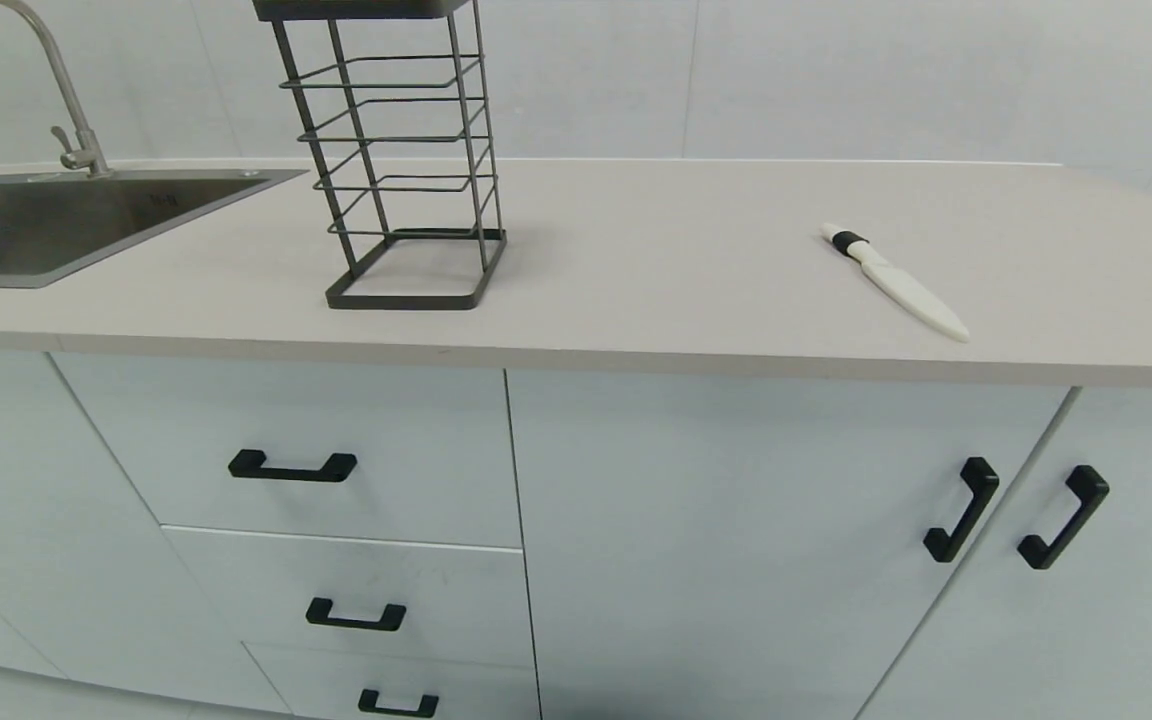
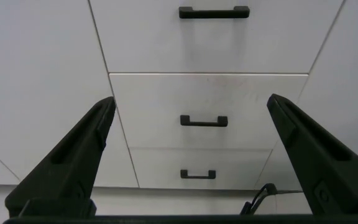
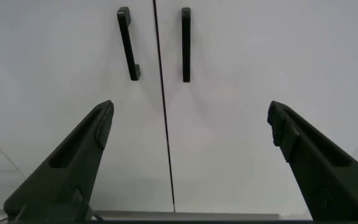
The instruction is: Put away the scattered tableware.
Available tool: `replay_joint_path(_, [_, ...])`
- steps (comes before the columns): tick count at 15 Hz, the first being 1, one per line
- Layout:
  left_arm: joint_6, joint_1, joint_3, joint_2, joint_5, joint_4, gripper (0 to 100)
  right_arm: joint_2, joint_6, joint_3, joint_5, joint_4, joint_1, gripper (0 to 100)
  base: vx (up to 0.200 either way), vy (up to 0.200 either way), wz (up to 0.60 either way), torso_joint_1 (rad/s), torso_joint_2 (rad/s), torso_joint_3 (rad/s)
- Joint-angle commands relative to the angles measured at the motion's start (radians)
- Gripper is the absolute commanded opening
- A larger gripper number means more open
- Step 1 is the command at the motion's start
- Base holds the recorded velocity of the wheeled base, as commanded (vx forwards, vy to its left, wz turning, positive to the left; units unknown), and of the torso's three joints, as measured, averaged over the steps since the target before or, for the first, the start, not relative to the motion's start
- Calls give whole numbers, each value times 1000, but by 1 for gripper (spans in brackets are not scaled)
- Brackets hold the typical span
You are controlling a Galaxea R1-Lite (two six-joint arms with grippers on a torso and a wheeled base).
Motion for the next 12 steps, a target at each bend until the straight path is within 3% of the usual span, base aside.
replay_joint_path(1, [0, 0, 0, 1, -1, 0, 100, 2, -2, 0, -2, 0, 0, 100, 0, 0, 0, 0, 0, 0])
replay_joint_path(4, [0, 0, 0, 1, 1, 0, 100, 2, -3, 0, -2, 0, 0, 100, 0, 0, 0, 28, -35, -11])
replay_joint_path(7, [0, 0, 0, 1, 1, 0, 100, 2, -3, 0, -2, 0, 0, 100, 0, 0, 0, 219, -56, -93])
replay_joint_path(12, [0, 0, 0, 1, 1, 0, 100, 2, -3, 0, -2, 0, 0, 100, 0, 0, 0, 213, -529, -195])
